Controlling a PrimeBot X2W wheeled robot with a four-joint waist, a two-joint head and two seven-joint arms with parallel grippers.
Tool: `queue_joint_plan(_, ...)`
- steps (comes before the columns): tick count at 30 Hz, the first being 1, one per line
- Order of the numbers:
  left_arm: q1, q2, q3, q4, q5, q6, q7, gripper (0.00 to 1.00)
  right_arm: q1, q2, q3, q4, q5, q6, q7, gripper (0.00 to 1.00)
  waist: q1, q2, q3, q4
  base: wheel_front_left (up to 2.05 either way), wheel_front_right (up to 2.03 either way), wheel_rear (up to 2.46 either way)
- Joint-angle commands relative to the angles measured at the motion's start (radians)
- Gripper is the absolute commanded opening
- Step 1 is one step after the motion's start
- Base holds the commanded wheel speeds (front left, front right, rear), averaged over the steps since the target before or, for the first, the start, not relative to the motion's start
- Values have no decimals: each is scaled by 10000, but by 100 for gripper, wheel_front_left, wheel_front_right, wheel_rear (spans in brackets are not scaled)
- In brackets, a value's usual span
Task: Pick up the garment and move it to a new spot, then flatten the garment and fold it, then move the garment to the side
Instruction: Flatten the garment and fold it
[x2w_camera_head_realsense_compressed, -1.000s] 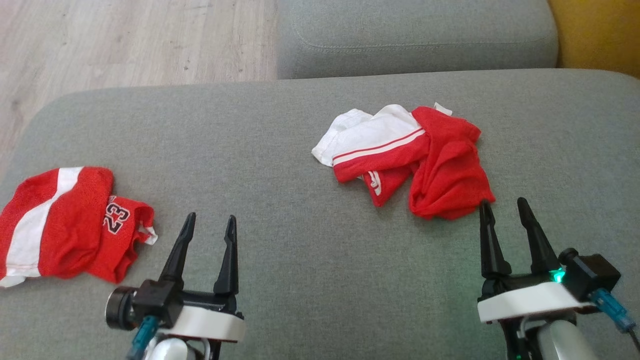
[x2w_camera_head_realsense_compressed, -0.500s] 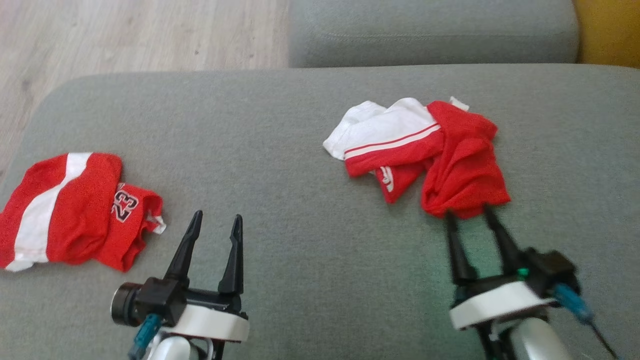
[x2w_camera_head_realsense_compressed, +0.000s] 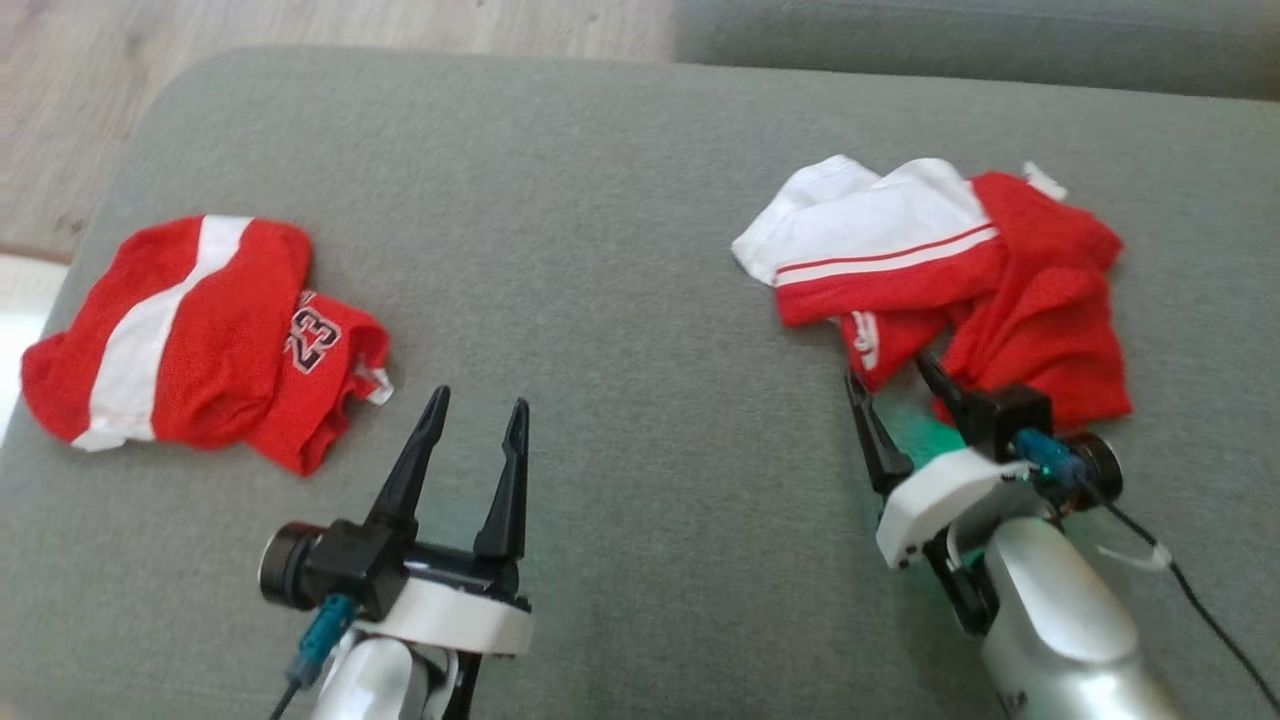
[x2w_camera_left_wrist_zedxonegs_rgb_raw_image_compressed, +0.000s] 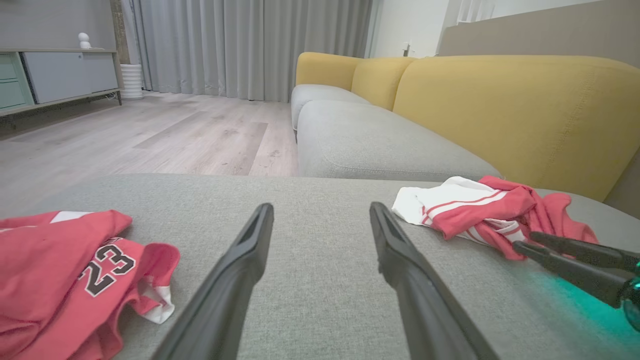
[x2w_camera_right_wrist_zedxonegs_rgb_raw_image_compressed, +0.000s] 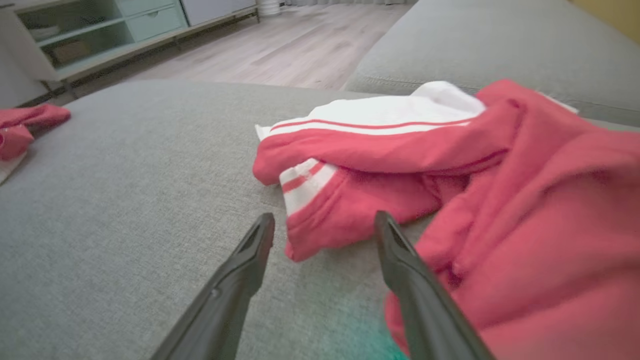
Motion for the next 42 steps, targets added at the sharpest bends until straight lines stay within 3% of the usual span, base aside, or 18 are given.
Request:
queue_joint_plan(1,-471,2,226,-262,-108,57,-80,100,-458,1,219,6,-24,77,-41,100,-2,0,142,175,0,0,0)
queue_joint_plan(3,-505,2,165,-233,-137,87,-80,100,-759,1,266,401,212,77,-111,100,-2,0,192,246,0,0,0)
queue_joint_plan(5,-537,2,118,-211,-144,101,-80,100,-1031,1,335,752,265,77,-177,0,-2,0,230,289,0,0,0)
queue_joint_plan(11,-599,2,54,-132,-163,146,-80,100,-1450,2,1516,696,1259,77,-555,0,-2,0,234,343,0,0,0)
queue_joint_plan(26,-395,1,46,59,-107,175,-80,100,-768,2,5298,-989,3284,77,-493,0,-2,0,-289,3,0,0,0)
queue_joint_plan(27,-371,1,69,61,-104,184,-80,100,-725,2,5422,-997,3345,77,-409,31,-2,0,-322,-42,0,0,0)
queue_joint_plan(28,-349,1,94,63,-103,187,-80,100,-698,2,5515,-938,3323,77,-302,100,-2,0,-360,-92,0,0,0)
queue_joint_plan(34,-195,1,324,-46,-14,178,-80,100,-612,3,5166,-618,2721,77,-271,100,-2,0,-627,-501,0,0,0)
queue_joint_plan(42,41,1,865,-565,33,80,-80,100,316,-3,2661,-1156,1614,77,-515,100,-2,0,-1043,-1234,0,0,0)
